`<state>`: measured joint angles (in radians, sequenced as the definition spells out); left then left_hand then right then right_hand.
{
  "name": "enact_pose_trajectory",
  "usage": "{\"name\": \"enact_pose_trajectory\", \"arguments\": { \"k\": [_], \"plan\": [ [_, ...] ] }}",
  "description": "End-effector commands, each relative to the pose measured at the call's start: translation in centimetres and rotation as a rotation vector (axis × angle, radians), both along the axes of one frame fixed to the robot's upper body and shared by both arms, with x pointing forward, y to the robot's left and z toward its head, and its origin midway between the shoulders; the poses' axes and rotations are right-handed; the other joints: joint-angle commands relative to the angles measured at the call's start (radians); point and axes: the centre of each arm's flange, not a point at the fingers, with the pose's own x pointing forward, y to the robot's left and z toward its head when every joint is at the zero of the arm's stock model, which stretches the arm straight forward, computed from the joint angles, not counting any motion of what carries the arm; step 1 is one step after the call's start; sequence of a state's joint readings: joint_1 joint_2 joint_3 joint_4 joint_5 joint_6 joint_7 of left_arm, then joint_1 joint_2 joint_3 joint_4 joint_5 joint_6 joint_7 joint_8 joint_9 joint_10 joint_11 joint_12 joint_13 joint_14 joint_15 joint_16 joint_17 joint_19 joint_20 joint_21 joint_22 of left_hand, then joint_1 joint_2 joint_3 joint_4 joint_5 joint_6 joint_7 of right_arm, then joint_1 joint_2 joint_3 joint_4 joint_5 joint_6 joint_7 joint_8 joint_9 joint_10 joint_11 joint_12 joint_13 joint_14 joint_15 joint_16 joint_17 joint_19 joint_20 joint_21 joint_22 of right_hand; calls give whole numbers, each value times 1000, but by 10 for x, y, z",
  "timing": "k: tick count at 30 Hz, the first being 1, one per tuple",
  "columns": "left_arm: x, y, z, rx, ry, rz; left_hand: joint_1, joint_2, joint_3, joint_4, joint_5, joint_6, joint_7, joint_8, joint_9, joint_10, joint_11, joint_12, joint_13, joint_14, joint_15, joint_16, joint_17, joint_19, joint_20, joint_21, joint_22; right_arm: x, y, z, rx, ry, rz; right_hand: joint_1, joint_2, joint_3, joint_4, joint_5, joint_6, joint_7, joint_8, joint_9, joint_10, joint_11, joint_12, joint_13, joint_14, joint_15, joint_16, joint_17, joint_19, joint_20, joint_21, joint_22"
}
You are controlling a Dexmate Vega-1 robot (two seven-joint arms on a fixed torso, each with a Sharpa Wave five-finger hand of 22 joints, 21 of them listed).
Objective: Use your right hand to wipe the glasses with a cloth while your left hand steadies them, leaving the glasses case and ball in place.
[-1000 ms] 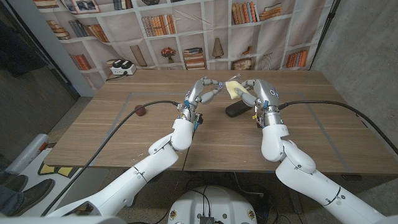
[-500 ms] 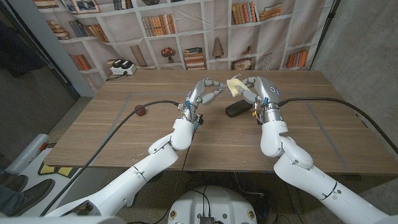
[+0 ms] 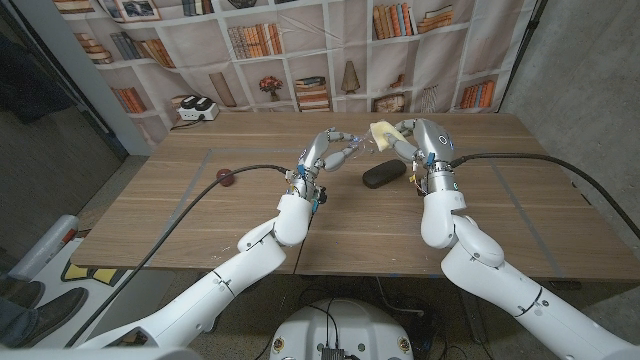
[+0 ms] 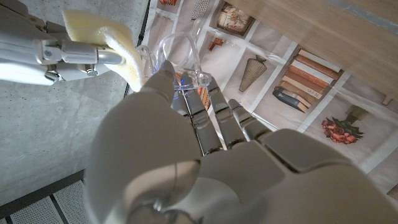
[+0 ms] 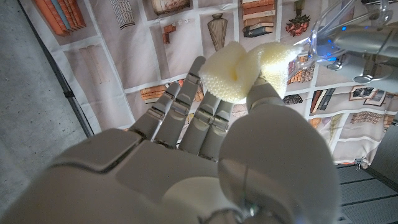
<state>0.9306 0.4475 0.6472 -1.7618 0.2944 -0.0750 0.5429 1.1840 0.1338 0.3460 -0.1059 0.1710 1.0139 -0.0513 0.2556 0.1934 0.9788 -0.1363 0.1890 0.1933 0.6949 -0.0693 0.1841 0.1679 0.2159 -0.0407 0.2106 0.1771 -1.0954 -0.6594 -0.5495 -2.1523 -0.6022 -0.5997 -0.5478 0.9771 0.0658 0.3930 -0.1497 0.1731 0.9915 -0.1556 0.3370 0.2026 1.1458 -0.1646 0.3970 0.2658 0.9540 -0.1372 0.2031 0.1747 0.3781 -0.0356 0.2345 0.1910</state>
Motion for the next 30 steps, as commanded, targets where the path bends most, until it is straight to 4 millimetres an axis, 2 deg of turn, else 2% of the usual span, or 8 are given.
{"name": "enact_pose_trajectory", "arguments": {
  "k": [1, 9, 18, 30],
  "plan": [
    [-5, -6, 12, -13, -43, -32, 2, 3, 38, 31, 4, 9, -2, 3, 2, 43, -39, 4, 4, 8, -92, 1, 3, 5, -10, -3, 2, 8, 15, -18, -22, 58, 55, 21, 22, 6, 1, 8, 74, -65, 3, 1, 56, -47, 5, 8, 7, -69, -1, 4, 5, 3, 3, 1],
    [-5, -11, 9, 3, -24, -41, 1, 3, 41, 31, 4, 9, -3, 3, 3, 42, -38, 3, 4, 6, -93, 0, 3, 5, -9, -4, 2, 8, 16, -20, -24, 59, 52, 21, 21, 6, 0, 8, 76, -65, 2, 1, 57, -47, 5, 9, 6, -70, -2, 4, 4, 5, 2, 1],
    [0, -4, -8, 14, 42, -26, -1, 1, 46, 32, 4, 8, -5, 0, 3, 41, -33, 3, 4, 2, -90, -1, 3, 2, -6, -5, 2, -1, 3, -6, -11, 5, 1, 21, 22, 5, 1, 8, 77, -65, 1, 1, 56, -47, 4, 10, 11, -69, -1, 6, 7, 8, 2, 2],
    [3, -2, -14, 11, 60, -30, -4, 0, 51, 32, 4, 9, -3, 0, 3, 39, -36, 2, 4, 1, -90, -1, 3, 1, -5, -5, 2, -9, -6, 7, 3, -31, -31, 21, 22, 6, 1, 8, 77, -65, 0, 1, 58, -47, 4, 10, 15, -68, 0, 6, 14, 19, 5, 2]
  ]
}}
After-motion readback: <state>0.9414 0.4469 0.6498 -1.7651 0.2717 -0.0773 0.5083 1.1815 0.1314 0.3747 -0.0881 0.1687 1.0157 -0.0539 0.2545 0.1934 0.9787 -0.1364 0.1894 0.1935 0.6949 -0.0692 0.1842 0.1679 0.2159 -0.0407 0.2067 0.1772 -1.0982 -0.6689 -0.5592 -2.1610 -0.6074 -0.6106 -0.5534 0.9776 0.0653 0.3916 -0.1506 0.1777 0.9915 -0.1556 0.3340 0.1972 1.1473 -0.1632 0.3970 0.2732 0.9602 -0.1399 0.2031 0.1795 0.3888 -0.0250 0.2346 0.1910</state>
